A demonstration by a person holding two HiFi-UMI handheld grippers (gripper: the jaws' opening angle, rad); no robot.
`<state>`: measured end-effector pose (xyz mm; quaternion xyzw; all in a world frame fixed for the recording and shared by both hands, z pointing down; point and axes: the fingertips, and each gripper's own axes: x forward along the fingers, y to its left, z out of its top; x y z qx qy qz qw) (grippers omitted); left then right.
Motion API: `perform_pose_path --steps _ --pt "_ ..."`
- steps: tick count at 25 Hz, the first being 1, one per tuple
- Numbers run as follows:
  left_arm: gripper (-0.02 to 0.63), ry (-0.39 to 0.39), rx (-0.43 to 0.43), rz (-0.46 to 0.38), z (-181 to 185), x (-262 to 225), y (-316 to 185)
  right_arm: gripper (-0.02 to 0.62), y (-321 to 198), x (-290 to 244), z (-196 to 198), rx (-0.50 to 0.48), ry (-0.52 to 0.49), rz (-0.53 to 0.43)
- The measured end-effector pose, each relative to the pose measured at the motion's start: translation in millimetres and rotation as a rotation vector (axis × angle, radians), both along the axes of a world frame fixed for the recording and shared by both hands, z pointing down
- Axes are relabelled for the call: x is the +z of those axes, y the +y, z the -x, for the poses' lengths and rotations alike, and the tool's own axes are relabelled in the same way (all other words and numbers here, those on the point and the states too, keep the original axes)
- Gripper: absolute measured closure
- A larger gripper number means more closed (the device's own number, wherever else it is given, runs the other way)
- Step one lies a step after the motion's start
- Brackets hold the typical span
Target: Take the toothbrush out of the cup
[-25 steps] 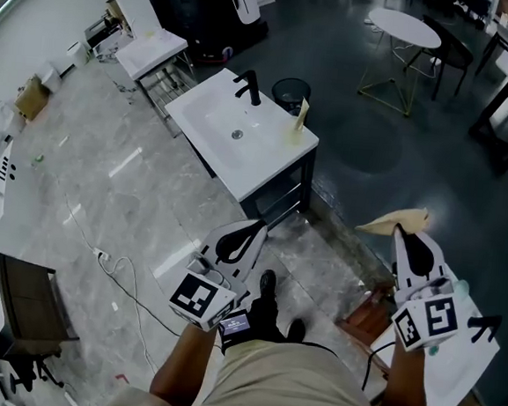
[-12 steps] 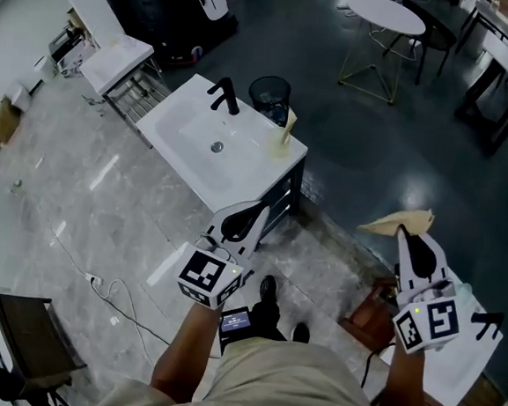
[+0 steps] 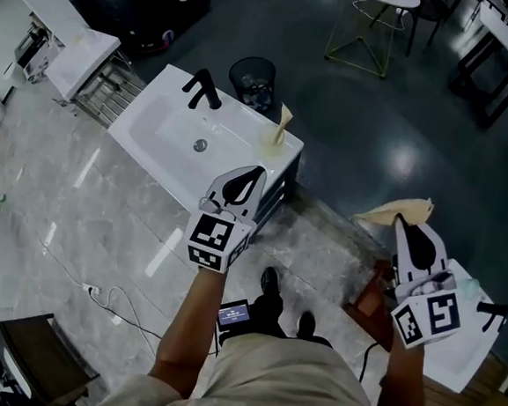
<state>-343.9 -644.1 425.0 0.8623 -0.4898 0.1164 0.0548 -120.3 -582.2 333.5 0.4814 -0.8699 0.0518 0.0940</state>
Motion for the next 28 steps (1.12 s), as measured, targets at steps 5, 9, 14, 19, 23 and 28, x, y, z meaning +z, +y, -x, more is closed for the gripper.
perform_pose_path --steps 5,9,14,19,23,28 --pt "0.598 -0.023 0.014 0.033 0.7 35.5 -59.1 0.581 -28.7 26.0 5.0 0.025 0.010 0.045" --pt "0.593 -0.054 0.028 0.059 -5.8 67.7 -99.0 0.581 -47.4 51.2 1.9 0.051 0.019 0.086" --pt "0.524 -0.094 0.027 0.099 -10.9 111.1 -141.9 0.581 -62.0 86.2 -3.5 0.082 0.028 0.148" --pt "0.479 -0.126 0.021 0.131 -13.7 148.9 -176.1 0.581 -71.3 119.5 -8.8 0.116 0.038 0.207" --pt "0.477 -0.144 0.037 0.142 -18.3 169.0 -193.3 0.581 -75.6 142.5 -10.6 0.138 0.044 0.249" --pt "0.477 -0.147 0.045 0.151 -22.4 180.8 -206.2 0.581 -81.3 157.3 -11.0 0.155 0.043 0.270"
